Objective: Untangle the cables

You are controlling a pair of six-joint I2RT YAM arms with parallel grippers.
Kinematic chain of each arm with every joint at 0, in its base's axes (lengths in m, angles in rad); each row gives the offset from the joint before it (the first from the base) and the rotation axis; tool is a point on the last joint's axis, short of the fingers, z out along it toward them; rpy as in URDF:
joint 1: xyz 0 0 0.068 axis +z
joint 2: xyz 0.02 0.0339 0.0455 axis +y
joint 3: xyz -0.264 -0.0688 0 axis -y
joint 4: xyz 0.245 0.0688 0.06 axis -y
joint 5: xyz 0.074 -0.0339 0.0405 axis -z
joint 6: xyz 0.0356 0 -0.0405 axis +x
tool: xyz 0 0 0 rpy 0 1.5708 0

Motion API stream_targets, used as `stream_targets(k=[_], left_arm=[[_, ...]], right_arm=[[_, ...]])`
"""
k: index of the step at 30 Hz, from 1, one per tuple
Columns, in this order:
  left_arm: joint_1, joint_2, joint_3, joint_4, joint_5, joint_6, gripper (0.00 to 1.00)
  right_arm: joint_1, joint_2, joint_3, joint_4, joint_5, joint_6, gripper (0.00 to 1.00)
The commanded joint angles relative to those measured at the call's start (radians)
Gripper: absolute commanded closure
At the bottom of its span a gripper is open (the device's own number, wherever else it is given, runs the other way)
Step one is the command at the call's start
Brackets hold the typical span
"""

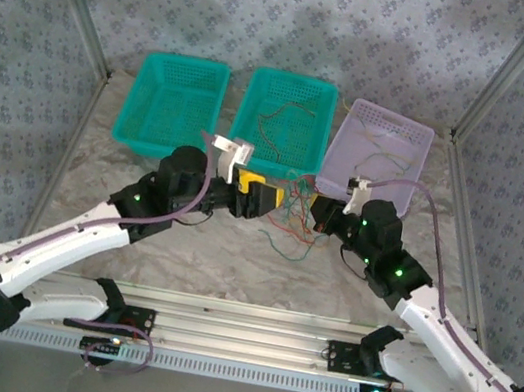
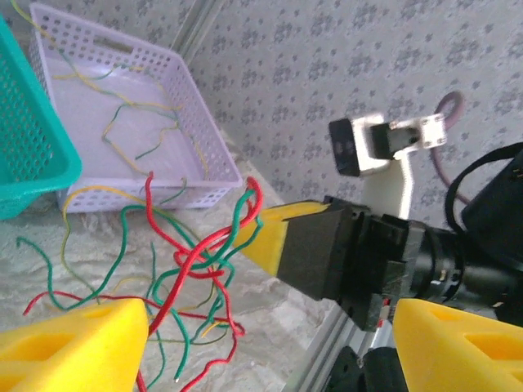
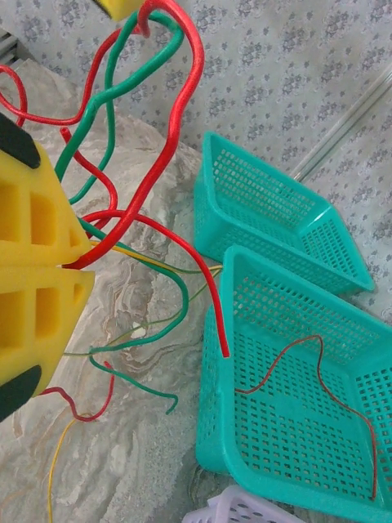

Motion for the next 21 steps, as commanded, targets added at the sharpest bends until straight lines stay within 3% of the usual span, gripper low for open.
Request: stream_targets(k=[1,6,14,16,20,21], left_arm=[[0.006,0.049,0.018,-0.13,-0.022,0.068,0.26],[0.01,0.069,0.005,-0.167,-0.065,0.107,0.33],[0.027,0.088,-0.032,-0.062,-0.04,0.077,0.6],[0.033,0.09,-0.048,-0.014,-0.015,0.058,0.7],[0.037,0.088,-0.068,0.029,0.002,0.042,1.0],[0.036,0.084,-0.074,0.035,0.001,0.038,1.0]], right_arm=[[0.008,-0.006,0.045,0.006,0.009,-0.027,1.0],[0.015,-0.01,0.045,0.026,-0.037,-0.023,1.0],[0.025,0.01,0.044,0.051,-0.094,-0.026,1.0],[0.028,0.021,0.045,0.052,-0.103,-0.024,1.0],[0.029,0.029,0.043,0.056,-0.108,-0.021,1.0],[0.029,0.03,0.045,0.054,-0.108,-0.021,1.0]])
